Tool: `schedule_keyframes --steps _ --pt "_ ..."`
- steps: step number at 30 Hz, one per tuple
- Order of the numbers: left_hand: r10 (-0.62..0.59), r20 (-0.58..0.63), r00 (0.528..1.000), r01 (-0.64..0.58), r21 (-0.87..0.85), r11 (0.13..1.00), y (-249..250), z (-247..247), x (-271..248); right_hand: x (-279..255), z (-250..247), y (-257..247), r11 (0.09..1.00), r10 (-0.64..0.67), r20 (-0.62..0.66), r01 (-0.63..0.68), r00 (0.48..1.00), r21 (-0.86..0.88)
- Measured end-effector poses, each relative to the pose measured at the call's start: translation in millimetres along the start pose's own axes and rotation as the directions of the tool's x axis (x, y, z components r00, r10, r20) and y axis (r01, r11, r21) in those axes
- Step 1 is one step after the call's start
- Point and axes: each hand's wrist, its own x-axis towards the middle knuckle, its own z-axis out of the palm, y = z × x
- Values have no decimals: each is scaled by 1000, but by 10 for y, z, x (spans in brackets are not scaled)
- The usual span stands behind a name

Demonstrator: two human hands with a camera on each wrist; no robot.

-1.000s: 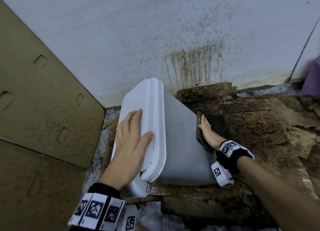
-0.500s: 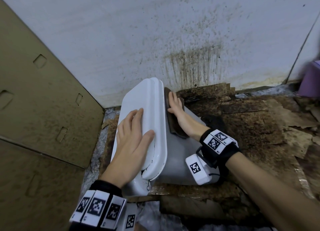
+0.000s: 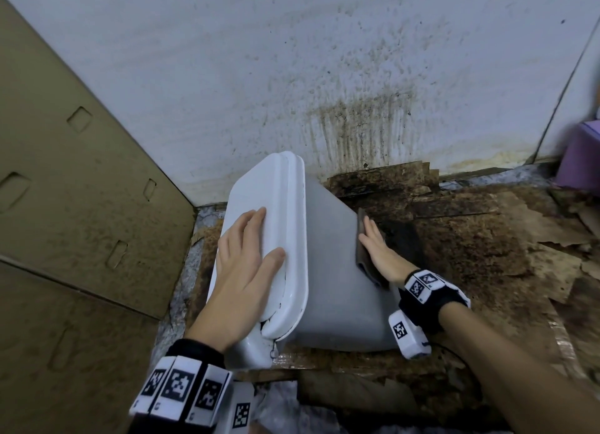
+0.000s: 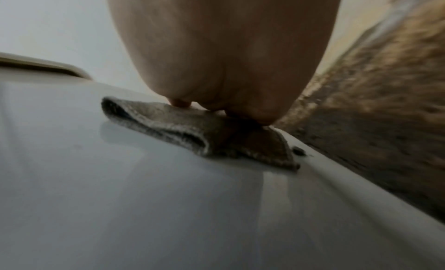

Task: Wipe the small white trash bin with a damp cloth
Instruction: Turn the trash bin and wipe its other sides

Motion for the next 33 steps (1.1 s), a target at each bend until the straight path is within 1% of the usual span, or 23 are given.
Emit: schedule_keyframes --steps 2,4,8,10,15,19,22,26,28,31,33 --pt "-1 0 1000 1 0 1000 1 7 4 31 36 157 994 77 -46 -73 996 80" --pt "13 -7 1000 -13 14 1000 6 23 8 62 101 203 984 114 -94 -99 989 146" --pt "16 -14 1000 -15 29 999 14 36 18 60 223 98 982 126 -150 -102 981 156" --pt "19 -15 1000 -18 36 999 29 39 23 -26 294 -7 981 110 -179 -78 978 175" --pt "20 -14 1000 -20 51 998 102 60 26 -470 573 -441 983 -5 -265 53 964 174" --pt "24 -32 999 -23 55 998 81 67 29 -894 806 -780 959 -150 -289 210 945 190" --pt "24 -34 999 -23 47 999 79 75 27 -1121 991 -865 931 -290 -339 345 895 115" --pt "45 -48 998 -42 57 997 105 116 40 -1183 993 -669 896 -360 -444 437 820 79" --pt "52 -52 997 -49 62 997 119 124 45 -1199 952 -510 889 -391 -443 456 807 46" --pt "55 -40 998 -52 75 996 140 134 42 -1232 884 -157 894 -387 -380 443 840 69" --pt "47 -46 998 -43 71 997 122 118 30 -1211 851 78 914 -363 -332 402 871 57"
